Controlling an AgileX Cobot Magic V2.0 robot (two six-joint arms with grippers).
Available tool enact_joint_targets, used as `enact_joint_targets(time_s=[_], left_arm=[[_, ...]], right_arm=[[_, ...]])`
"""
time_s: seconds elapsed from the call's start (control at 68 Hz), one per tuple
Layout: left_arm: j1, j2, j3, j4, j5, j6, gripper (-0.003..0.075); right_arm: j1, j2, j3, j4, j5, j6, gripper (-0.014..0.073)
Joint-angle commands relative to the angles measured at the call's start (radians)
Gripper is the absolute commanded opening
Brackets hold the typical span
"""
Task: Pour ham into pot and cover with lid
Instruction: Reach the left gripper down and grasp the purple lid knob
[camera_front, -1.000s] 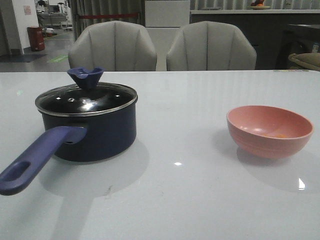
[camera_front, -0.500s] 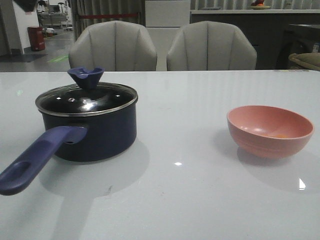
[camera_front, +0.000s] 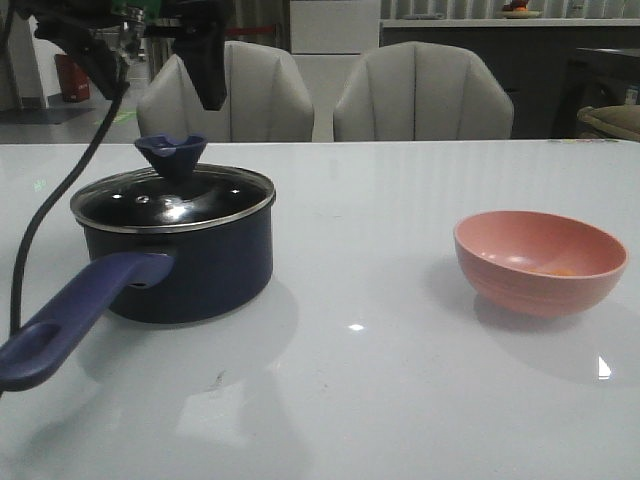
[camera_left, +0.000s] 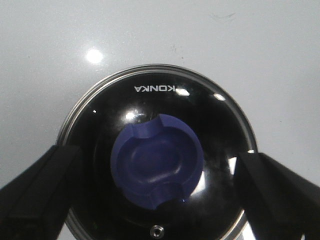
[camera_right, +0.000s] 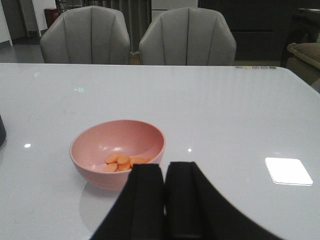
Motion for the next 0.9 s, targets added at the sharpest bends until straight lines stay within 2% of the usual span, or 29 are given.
enact_joint_targets(time_s=[0.0,0.191,0.603,0.706,0.882], left_arm=[[-0.011,0.008,-0.091,0.019,0.035,-0.054,0.0659],[-0.011,0.075,-0.148,0.021,0.098,-0.083,0.0659],[-0.011,0.122,-0.148,0.014,0.105,-0.132,0.0640],[-0.011,0.122,-0.148,0.012,0.103,-0.132,0.0553],[-0.007,0.122,-0.148,0.010,0.103,-0.132,0.0295]], right_arm=[[0.002,-0.019,-0.005,0.001,-0.086,-0.001,0.0149],[0.002,-0.019,-0.005,0.001,-0.086,-0.001,0.0149],[0.002,-0.019,-0.005,0.001,-0.086,-0.001,0.0149],[0.002,-0.019,-0.005,0.001,-0.086,-0.001,0.0149],[0.002,-0.019,-0.005,0.001,-0.086,-0.001,0.0149]])
